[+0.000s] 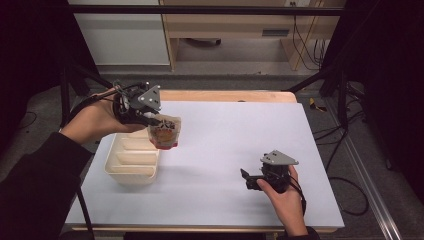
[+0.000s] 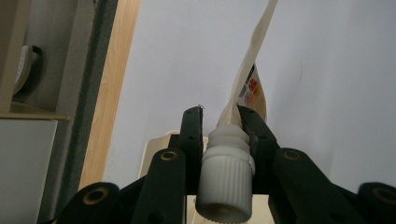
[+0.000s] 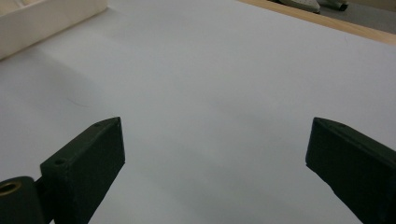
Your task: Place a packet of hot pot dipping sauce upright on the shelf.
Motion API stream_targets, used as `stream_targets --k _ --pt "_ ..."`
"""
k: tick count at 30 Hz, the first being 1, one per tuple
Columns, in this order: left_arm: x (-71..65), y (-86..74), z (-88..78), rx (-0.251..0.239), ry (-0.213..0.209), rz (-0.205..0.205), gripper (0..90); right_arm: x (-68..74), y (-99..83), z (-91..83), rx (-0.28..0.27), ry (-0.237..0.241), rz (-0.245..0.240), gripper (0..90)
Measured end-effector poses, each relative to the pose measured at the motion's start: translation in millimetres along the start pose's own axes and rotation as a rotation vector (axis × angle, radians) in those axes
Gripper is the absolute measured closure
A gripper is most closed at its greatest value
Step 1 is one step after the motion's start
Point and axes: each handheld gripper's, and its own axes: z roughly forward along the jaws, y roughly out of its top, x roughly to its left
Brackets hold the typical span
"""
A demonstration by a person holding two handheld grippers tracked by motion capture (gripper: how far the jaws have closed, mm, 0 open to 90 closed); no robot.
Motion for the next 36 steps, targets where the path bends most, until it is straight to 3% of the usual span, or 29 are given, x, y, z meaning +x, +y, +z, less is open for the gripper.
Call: stream_targets --k 6,13,20,36 --pt "5.2 -9.5 -3.9 0.002 0.001 -0.015 73.2 -3.6 -2.8 -5.3 -0.008 -0.009 0.005 4.7" --pt "7.1 -16.5 -6.9 0.013 0.007 -0.017 73.2 -13.9 -6.6 -9.6 -0.022 -0.069 0.047 4.4" --pt "8.6 -22.9 -7.8 0.016 0.004 -0.026 73.2 -17.8 -7.4 -10.5 -0.032 -0.098 0.066 4.4" --pt "12.2 -37.9 -9.8 0.036 -0.002 -0.038 73.2 -17.0 -9.3 -6.2 -0.011 -0.109 0.059 5.0"
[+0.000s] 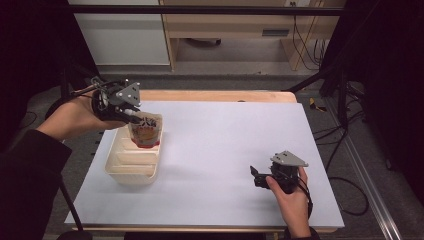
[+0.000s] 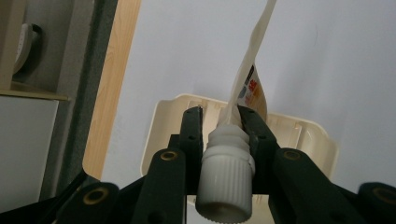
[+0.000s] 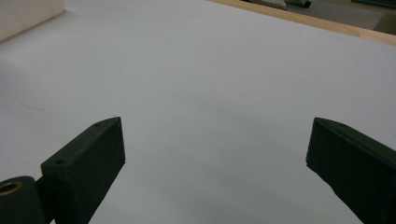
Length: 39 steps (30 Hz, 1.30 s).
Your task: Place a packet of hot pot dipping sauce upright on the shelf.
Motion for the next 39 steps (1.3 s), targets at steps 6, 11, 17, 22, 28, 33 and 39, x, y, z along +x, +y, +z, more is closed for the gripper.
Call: stream_targets --k 6,11,17,22,28,33,39 --pt "3.5 -7.5 2.3 0.009 0.001 -0.008 73.2 0.0 0.0 0.2 0.000 0.000 -0.003 5.1" --pt "6.4 -15.0 5.2 0.010 -0.002 -0.022 73.2 0.9 0.0 0.5 0.004 0.003 -0.002 5.2" --pt "9.3 -22.4 8.8 0.035 -0.004 -0.021 73.2 0.8 0.0 0.3 0.004 0.005 -0.004 5.3" --pt "11.2 -26.4 10.8 0.029 -0.008 -0.025 73.2 0.7 0.0 0.2 0.002 0.006 -0.006 5.4" --pt "12.3 -30.4 15.4 0.035 -0.013 -0.018 73.2 0.7 0.0 0.2 0.002 0.006 -0.006 5.4" --pt "12.1 -34.5 21.6 0.039 -0.022 -0.017 73.2 0.8 0.0 0.2 0.005 0.009 -0.010 5.6" --pt "12.9 -39.4 28.5 0.039 -0.027 -0.019 73.2 1.1 0.0 0.5 0.007 0.012 -0.018 5.7"
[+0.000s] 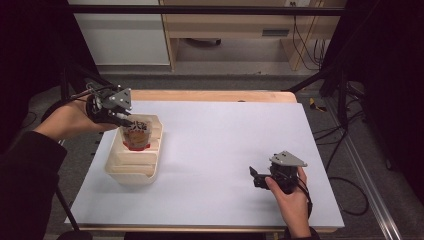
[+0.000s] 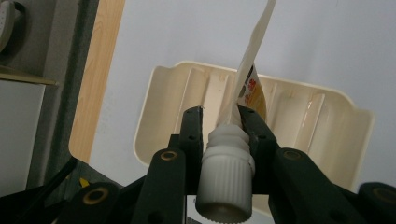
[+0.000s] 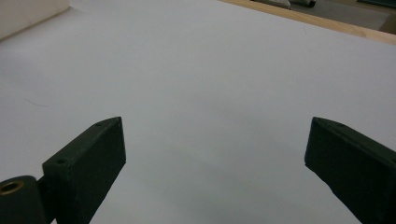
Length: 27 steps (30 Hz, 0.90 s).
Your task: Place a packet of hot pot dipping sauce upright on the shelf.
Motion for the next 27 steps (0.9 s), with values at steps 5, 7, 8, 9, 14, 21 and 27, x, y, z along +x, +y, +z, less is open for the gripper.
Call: stream_targets --k 5,7,8,9,14,21,27 --pt "-1.0 -1.6 3.5 -0.008 0.007 0.000 73.2 0.4 0.0 0.2 0.003 0.001 0.003 5.8" --pt "-1.3 -2.6 5.7 -0.008 0.004 -0.001 73.2 0.4 0.0 0.2 0.002 0.002 0.003 5.8" --pt "-1.5 -3.8 8.5 -0.016 0.003 -0.005 73.2 0.6 0.0 0.2 0.003 0.003 0.004 5.8" --pt "-1.7 -4.2 9.7 -0.013 0.007 -0.003 73.2 0.7 0.0 0.3 0.003 0.003 0.004 5.8" --pt "-4.0 -6.7 18.2 -0.014 -0.009 -0.002 73.2 1.2 0.0 0.4 0.005 0.007 0.000 5.8" --pt "-8.5 -10.1 23.0 -0.015 -0.024 0.004 73.2 1.6 -0.1 0.9 0.010 0.008 0.000 5.8" --pt "-9.9 -12.9 25.6 -0.014 -0.036 0.006 73.2 1.9 0.0 1.1 0.010 0.010 -0.005 5.8"
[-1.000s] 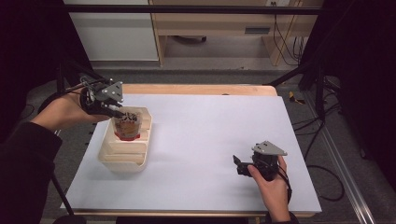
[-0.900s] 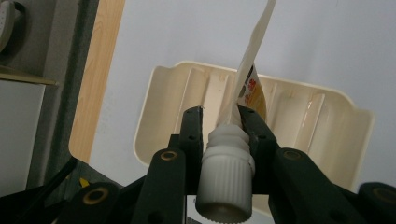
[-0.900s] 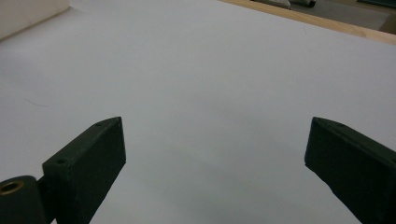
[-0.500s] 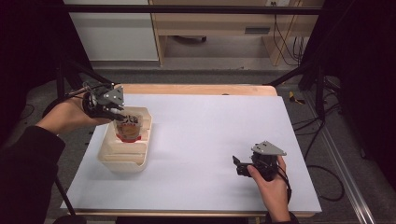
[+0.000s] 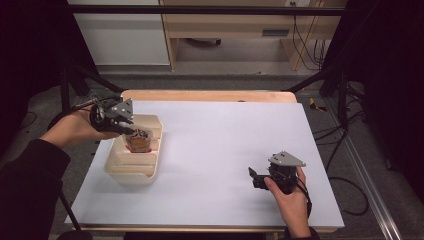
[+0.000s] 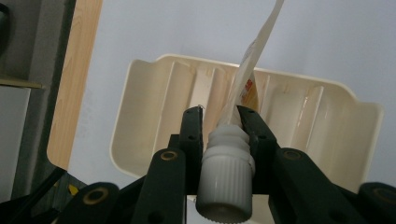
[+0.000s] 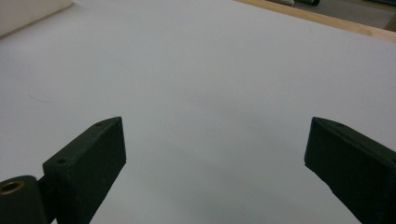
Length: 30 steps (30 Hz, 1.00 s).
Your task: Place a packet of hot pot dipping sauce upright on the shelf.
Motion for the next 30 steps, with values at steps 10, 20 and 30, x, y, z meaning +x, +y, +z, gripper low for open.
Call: stream_targets --k 10,20,30 --pt "-3.5 -5.3 6.5 -0.002 -0.018 -0.001 73.2 0.0 -0.1 0.2 0.001 0.000 0.000 5.8" --pt "-5.4 -9.1 14.2 -0.011 -0.023 -0.001 73.2 0.2 -0.1 0.6 0.001 0.000 -0.003 5.8" --pt "-8.5 -13.1 25.7 -0.005 -0.041 -0.007 73.1 0.4 -0.1 0.6 0.003 0.002 -0.002 5.8"
